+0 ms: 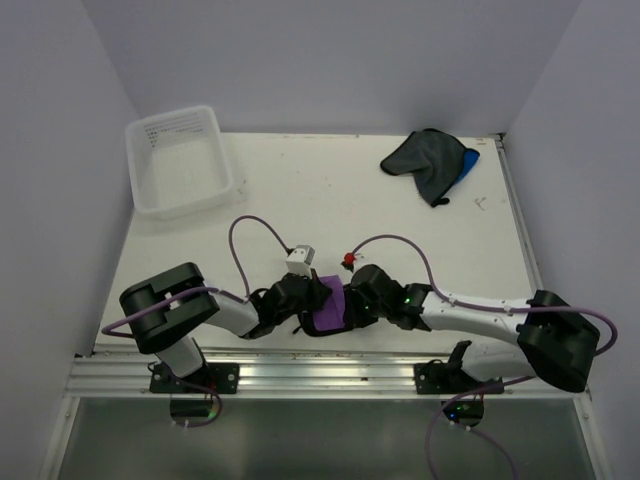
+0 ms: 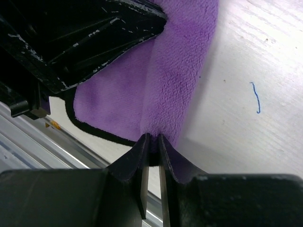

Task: Roll the towels
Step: Roll the towel

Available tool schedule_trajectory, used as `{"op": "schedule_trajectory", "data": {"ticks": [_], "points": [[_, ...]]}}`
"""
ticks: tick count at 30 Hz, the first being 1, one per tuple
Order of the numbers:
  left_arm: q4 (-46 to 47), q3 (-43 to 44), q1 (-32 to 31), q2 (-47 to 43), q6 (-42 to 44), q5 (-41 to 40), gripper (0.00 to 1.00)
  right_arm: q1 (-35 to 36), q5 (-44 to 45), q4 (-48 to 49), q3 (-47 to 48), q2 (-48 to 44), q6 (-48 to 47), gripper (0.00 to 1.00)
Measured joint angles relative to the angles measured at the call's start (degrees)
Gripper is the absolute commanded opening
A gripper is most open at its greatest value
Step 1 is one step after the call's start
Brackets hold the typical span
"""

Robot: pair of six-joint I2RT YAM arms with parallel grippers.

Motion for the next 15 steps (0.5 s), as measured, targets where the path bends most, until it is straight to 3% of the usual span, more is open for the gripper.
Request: {"op": "schedule_trajectory", "data": {"ticks": [15], "points": [[-0.87,0.02,0.72,-0.5,-0.48,0.83,0.0,0.5,-1.7,6.86,-0.39,4.81,1.51,0.19]]}}
